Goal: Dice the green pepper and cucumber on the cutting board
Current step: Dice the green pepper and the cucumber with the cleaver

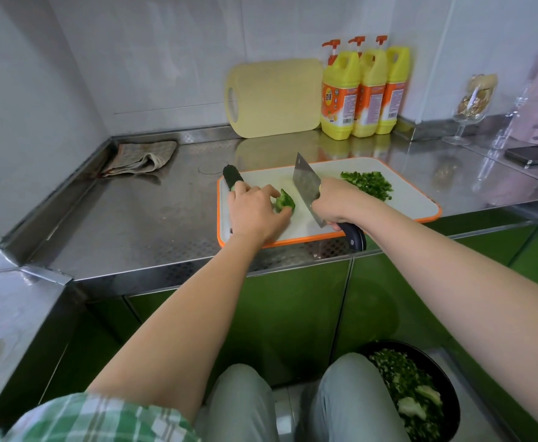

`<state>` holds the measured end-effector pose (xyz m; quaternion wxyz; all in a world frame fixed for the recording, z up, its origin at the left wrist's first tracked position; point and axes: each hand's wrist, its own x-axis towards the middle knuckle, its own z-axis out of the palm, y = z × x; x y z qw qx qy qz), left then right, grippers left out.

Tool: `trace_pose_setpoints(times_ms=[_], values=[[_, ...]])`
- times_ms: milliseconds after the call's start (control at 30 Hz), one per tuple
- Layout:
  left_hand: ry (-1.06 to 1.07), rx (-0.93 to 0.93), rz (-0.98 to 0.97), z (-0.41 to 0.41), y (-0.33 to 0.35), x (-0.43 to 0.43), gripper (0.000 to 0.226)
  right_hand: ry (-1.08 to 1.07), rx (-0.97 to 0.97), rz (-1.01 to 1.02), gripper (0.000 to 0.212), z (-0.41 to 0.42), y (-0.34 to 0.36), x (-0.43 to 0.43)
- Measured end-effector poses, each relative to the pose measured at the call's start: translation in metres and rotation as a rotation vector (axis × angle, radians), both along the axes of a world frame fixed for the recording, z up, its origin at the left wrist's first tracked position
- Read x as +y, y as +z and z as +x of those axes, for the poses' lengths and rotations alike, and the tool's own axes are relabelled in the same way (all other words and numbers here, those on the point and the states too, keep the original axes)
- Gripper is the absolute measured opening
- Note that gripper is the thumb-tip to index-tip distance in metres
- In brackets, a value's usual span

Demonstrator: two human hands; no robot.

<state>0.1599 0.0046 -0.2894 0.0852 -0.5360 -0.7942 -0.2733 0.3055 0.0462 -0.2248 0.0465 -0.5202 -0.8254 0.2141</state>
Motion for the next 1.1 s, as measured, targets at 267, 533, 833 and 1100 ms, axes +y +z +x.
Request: trace_pose_setpoints(times_ms=[267, 533, 833, 1100], values=[[-0.068, 0.031, 0.016, 0.002, -0.007, 0.008, 0.048, 0.033, 0.112, 0.026, 0.017, 0.009, -0.009, 0.009], [-0.106, -0.128, 0.084, 0.002, -0.005, 0.002, 0.034, 0.015, 0.296, 0.121, 0.010, 0.020, -0.018, 0.008], [-0.118, -0.268, 0.142, 0.002, -0.005, -0.004, 0.030, 0.082, 0.242, 0.163, 0.008, 0.019, -0.008, -0.006], [-0.157, -0.172, 0.098, 0.001, -0.006, -0.002, 0.033, 0.061, 0.202, 0.147, 0.015, 0.021, -0.003, -0.011]])
